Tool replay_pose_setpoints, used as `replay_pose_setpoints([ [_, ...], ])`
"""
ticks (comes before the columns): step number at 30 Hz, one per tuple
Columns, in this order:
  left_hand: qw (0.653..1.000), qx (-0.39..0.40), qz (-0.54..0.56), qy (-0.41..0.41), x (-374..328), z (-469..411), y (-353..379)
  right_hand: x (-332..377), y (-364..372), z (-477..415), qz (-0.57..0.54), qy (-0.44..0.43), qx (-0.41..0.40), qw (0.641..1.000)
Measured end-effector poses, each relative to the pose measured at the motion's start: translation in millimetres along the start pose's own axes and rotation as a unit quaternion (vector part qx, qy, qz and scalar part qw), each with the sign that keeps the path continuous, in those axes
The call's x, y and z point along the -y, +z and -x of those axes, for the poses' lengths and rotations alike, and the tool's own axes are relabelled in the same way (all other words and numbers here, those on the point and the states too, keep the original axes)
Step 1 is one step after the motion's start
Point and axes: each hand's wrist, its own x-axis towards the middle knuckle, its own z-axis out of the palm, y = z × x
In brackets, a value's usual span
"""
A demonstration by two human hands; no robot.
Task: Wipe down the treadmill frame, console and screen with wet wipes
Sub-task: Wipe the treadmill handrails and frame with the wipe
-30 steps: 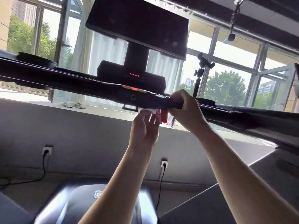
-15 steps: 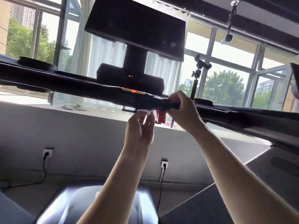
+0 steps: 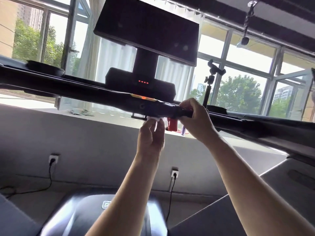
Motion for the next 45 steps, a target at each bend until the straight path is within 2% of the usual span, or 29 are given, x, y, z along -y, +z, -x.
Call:
replay_pose_setpoints([
  [4,0.997,0.054,0.054,-0.010,-23,1,-13,2,0,0,0.003,0.006,0.004,1.000],
  [7,0.996,0.079,0.038,-0.014,-48,3,-19,3,0,0,0.008,0.000,0.006,1.000],
  [10,0.997,0.072,0.014,-0.004,-71,8,-18,3,2,-1,0.002,0.003,0.003,1.000],
  [14,0.997,0.052,-0.006,0.053,-95,7,-13,5,4,-1,0.009,0.004,-0.005,1.000],
  [19,0.996,0.061,-0.059,0.022,-75,8,-6,10,5,0,0.021,0.009,-0.011,1.000],
  [22,0.991,0.078,-0.106,0.010,-88,4,-4,9,4,1,0.025,0.008,-0.008,1.000],
  [26,0.995,0.064,-0.067,0.035,-115,-15,-12,8,8,1,0.031,0.007,-0.018,0.999],
  [29,0.995,0.076,-0.059,0.027,-105,-21,-7,8,9,1,0.036,0.006,-0.023,0.999],
  [33,0.994,0.097,-0.042,-0.016,-78,-22,-6,10,9,2,0.049,0.004,-0.023,0.999],
  [39,0.990,0.074,-0.080,-0.088,-46,-25,-13,13,7,5,0.051,-0.002,-0.023,0.998],
  [42,0.990,0.071,-0.085,-0.083,-64,-23,-14,11,7,5,0.054,-0.008,-0.024,0.998],
  [45,0.994,0.076,-0.069,-0.028,-97,-31,-18,13,8,6,0.056,-0.008,-0.032,0.998],
])
